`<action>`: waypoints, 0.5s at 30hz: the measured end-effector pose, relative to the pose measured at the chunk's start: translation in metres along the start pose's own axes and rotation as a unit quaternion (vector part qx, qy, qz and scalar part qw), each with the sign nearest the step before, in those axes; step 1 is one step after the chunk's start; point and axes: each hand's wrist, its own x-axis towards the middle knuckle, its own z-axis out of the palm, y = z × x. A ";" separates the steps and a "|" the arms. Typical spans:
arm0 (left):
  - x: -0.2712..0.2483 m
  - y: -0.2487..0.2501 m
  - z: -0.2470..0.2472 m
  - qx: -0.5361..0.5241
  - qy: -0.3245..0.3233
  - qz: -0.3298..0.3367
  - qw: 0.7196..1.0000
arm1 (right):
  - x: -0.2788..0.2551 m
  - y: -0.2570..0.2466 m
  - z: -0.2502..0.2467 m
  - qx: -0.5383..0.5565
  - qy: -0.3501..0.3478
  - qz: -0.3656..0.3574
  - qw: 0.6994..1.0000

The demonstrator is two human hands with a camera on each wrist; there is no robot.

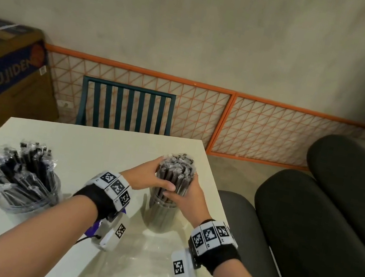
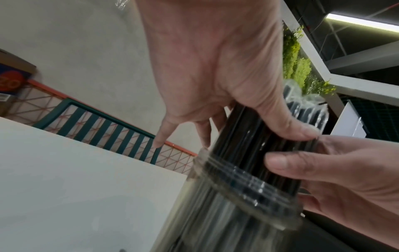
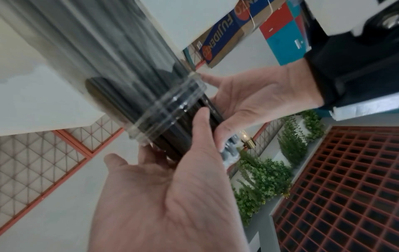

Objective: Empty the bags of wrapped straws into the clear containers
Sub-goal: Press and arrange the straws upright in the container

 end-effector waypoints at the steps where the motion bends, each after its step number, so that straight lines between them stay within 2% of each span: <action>1: 0.000 0.003 -0.002 0.000 0.005 0.003 1.000 | 0.002 -0.004 -0.003 0.005 0.006 -0.006 1.000; 4: 0.000 0.007 -0.014 0.010 -0.016 0.007 1.000 | 0.002 -0.017 -0.021 -0.013 -0.031 -0.036 0.999; 8: -0.005 0.003 -0.021 0.066 -0.075 -0.013 0.995 | 0.000 -0.013 -0.029 -0.044 -0.094 -0.017 0.994; 15: -0.009 0.000 -0.013 0.044 -0.051 -0.026 0.997 | -0.002 -0.011 -0.030 -0.038 -0.099 -0.002 0.994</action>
